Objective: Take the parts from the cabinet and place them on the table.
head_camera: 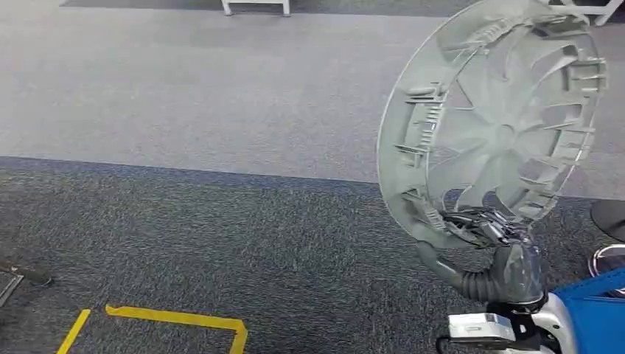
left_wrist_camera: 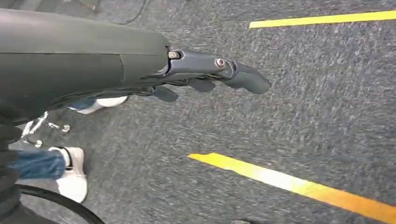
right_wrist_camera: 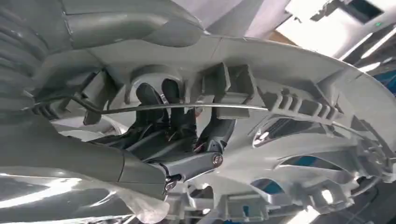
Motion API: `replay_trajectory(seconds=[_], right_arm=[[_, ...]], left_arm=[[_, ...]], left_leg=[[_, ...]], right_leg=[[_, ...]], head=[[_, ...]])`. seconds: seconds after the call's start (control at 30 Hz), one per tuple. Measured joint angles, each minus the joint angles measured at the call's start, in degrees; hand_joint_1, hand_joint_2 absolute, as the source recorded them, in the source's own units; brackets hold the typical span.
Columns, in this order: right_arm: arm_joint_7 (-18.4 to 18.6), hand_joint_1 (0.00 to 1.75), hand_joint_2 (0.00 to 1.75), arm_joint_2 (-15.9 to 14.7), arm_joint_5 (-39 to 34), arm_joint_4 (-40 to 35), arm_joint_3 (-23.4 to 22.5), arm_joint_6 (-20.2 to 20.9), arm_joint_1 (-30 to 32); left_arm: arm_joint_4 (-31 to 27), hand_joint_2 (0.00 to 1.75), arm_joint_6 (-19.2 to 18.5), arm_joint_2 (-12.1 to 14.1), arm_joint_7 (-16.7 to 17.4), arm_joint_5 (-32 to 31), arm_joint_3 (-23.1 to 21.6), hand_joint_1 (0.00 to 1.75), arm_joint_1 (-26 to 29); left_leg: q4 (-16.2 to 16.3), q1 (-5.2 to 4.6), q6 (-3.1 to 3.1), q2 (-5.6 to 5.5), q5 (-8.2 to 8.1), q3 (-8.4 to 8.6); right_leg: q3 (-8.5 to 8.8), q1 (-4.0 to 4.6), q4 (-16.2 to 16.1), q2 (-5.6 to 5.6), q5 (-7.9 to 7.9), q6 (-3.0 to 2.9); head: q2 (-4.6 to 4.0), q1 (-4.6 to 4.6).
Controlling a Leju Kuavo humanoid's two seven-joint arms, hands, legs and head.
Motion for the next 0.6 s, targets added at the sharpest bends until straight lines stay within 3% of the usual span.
replay_trajectory(seconds=[0.07, 0.1, 0.13, 0.17, 0.2, 0.23, 0.27, 0.3, 0.33, 0.4, 0.43, 0.47, 0.57, 0.6], right_arm=[[0.0, 1.75, 1.75, 0.0, 0.0, -0.2, -0.1, 0.0, 0.0], [0.0, 1.75, 1.75, 0.0, 0.1, -0.3, -0.2, 0.0, 0.0], [0.0, 1.75, 1.75, 0.0, 0.1, -0.3, -0.4, 0.0, 0.1], [0.0, 1.75, 1.75, 0.0, 0.1, -0.5, -0.4, 0.0, 0.2], [0.0, 1.75, 1.75, 0.0, 0.1, -0.5, -0.6, 0.0, 0.4], [0.0, 1.75, 1.75, 0.0, 0.2, -0.5, -0.7, 0.0, 0.6], [0.0, 1.75, 1.75, 0.0, 0.2, -0.5, -0.7, 0.0, 0.6], [0.0, 1.75, 1.75, 0.0, 0.3, -0.5, -0.7, 0.0, 0.7], [0.0, 1.75, 1.75, 0.0, 0.3, -0.5, -0.7, 0.0, 0.7], [0.0, 1.75, 1.75, 0.0, 0.3, -0.5, -0.8, 0.0, 0.7], [0.0, 1.75, 1.75, 0.0, 0.3, -0.5, -0.8, 0.1, 0.7], [0.0, 1.75, 1.75, 0.0, 0.3, -0.5, -0.9, 0.1, 0.7], [0.0, 1.75, 1.75, 0.0, 0.4, -0.5, -1.0, 0.1, 0.6], [0.0, 1.75, 1.75, 0.0, 0.4, -0.5, -1.0, 0.1, 0.6]], left_arm=[[-0.9, 1.75, -0.7, -0.3, 0.7, -0.1, 0.7, 0.0, 0.5], [-1.2, 1.75, -0.8, -0.5, 0.8, -0.3, 0.9, 0.0, 0.7], [-1.8, 1.75, -1.1, -0.8, 0.9, -0.5, 1.0, 0.0, 0.9], [-2.2, 1.75, -1.2, -0.8, 1.0, -0.7, 1.1, 0.0, 0.9], [-2.7, 1.75, -1.7, -1.0, 1.2, -1.1, 1.2, 0.0, 0.9], [-3.0, 1.75, -2.1, -1.2, 1.4, -1.5, 1.3, 0.0, 0.8], [-3.3, 1.75, -2.5, -1.5, 1.8, -2.0, 1.4, 0.0, 0.9], [-3.7, 1.75, -2.8, -1.8, 2.1, -2.6, 1.7, 0.0, 1.0], [-4.0, 1.75, -3.1, -2.1, 2.2, -3.1, 1.9, 0.0, 1.1], [-4.6, 1.75, -3.6, -2.5, 2.3, -4.2, 2.2, 0.0, 1.2], [-5.0, 1.75, -3.6, -2.6, 2.3, -4.6, 2.3, 0.0, 1.3], [-5.3, 1.75, -3.7, -2.6, 2.3, -4.8, 2.4, 0.0, 1.3], [-5.7, 1.75, -3.7, -2.9, 2.2, -5.0, 2.7, 0.0, 1.7], [-5.8, 1.75, -3.8, -2.9, 1.9, -5.4, 2.8, 0.0, 1.7]], left_leg=[[0.0, -0.27, 0.53, -0.85, -0.09, -0.14], [-0.9, 0.08, 1.07, -1.25, 0.32, 0.42], [-1.2, 0.29, 1.36, -1.56, 0.47, 0.64], [-1.2, 0.35, 1.44, -1.83, 0.47, 0.64], [-1.2, 0.38, 1.87, -2.26, 0.47, 0.58], [-1.2, 0.32, 1.9, -2.77, 0.45, 0.58], [-1.1, 0.3, 2.01, -3.22, 0.36, 0.6], [-1.1, 0.3, 1.99, -3.64, 0.34, 0.66], [-1.1, 0.33, 1.96, -4.14, 0.31, 0.76], [-0.9, 0.48, 1.69, -5.15, 0.13, 0.99], [-0.8, 0.49, 1.38, -5.63, -0.07, 0.95], [-0.2, 0.06, 1.0, -6.01, -0.31, 0.56], [-0.4, 0.57, 0.14, -6.99, 0.14, 0.1], [-0.2, 0.56, -0.16, -7.21, -0.07, 0.11]], right_leg=[[0.35, -0.22, -0.3, -0.73, -0.09, 0.56], [0.33, -0.19, -0.2, -0.97, -0.49, 1.03], [-0.24, -0.44, 0.9, 1.15, -1.39, 1.26], [-1.42, -0.49, 3.3, 2.55, -2.81, 1.32], [-3.8, -0.52, 8.0, 3.29, -4.93, 1.46], [-6.19, -0.52, 12.5, 3.59, -6.61, 1.61], [-8.17, -0.51, 15.7, 3.77, -7.4, 1.74], [-8.97, -0.53, 16.4, 3.82, -6.8, 1.78], [-8.48, -0.55, 14.6, 3.83, -4.94, 1.81], [-4.82, -0.76, 6.4, 4.24, 0.13, 1.75], [-2.83, -1.03, 2.0, 5.58, 1.85, 1.79], [-2.06, -1.06, 0.5, 6.99, 0.97, 1.74], [-1.75, -0.66, 0.6, 6.18, 0.93, 0.78], [-1.54, -0.9, 0.2, 5.75, 1.16, 0.4]], head=[[0.02, -0.09], [0.02, -0.2], [0.0, 0.11], [0.02, 0.29], [0.02, 0.46], [0.02, 0.46], [0.0, 0.44], [0.0, 0.44], [0.0, 0.44], [0.0, 0.46], [0.0, 0.46], [0.0, 0.5], [0.0, 0.35], [0.02, 0.44]])
